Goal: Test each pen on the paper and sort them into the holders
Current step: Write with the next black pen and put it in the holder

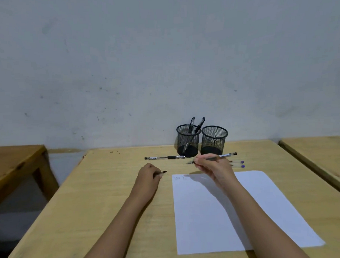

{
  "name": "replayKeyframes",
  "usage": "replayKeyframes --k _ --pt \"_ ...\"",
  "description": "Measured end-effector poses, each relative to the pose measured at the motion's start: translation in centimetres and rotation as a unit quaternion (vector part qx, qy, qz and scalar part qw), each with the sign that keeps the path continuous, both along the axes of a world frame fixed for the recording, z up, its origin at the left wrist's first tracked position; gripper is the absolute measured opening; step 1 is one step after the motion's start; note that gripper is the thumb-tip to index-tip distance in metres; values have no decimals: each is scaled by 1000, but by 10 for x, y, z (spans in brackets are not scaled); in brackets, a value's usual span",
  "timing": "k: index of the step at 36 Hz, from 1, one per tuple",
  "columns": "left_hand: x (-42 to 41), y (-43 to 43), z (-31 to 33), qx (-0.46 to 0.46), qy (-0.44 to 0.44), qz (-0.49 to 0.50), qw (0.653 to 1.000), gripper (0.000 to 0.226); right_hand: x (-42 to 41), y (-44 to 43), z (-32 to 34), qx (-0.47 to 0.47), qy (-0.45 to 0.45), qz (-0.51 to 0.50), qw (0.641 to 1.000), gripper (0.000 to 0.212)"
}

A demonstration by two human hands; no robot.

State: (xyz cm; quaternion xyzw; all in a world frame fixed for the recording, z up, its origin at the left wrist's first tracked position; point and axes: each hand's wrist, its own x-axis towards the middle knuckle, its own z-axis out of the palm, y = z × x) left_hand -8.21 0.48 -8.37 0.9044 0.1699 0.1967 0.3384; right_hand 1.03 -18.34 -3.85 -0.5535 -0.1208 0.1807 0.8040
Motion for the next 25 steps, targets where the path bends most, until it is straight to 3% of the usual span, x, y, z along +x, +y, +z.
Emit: replayKeyframes --k 7,13,17,21,25 --pt "-9 -21 14 -156 -118 -25 980 9 -11 4 -5 0 7 22 1000 9" --pt "-15 -33 27 -291 -143 -48 945 11 -18 7 -2 9 11 33 999 9" --pt "-19 -36 35 -304 -134 -91 939 14 -22 7 2 2 -2 46 999 6" --pt "-20 -35 44 -250 -133 -119 952 21 -27 8 5 -3 -10 68 998 7" --pt "-21 -35 51 -278 -155 -122 940 21 -31 9 9 10 -3 78 997 8"
